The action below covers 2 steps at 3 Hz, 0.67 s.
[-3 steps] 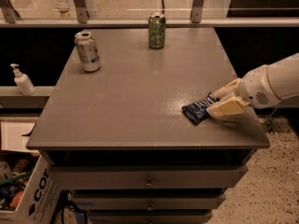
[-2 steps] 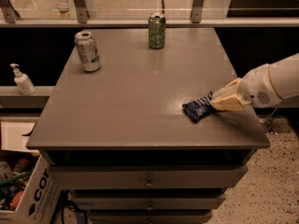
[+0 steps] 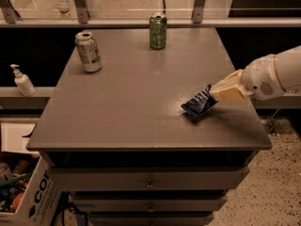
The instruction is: Move rxbar blueberry near 7up can
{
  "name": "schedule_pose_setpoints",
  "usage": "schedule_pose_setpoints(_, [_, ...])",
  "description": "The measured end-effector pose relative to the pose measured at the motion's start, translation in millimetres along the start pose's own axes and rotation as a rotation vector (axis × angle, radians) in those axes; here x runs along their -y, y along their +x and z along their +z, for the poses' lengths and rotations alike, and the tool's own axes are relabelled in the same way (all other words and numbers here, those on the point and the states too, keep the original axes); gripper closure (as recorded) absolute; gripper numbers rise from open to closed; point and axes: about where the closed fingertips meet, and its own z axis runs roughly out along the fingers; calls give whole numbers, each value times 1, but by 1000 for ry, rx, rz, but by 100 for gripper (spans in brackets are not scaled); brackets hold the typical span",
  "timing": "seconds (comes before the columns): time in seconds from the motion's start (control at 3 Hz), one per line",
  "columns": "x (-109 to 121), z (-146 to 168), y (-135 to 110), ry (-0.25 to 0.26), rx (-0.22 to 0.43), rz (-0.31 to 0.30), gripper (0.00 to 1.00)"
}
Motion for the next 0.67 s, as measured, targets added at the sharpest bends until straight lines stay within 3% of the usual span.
schedule_pose_setpoints(0.33, [-1, 4, -26, -10, 50, 11, 100])
schedule_pose_setpoints(0.67, [-3, 7, -28, -12, 61, 13, 100])
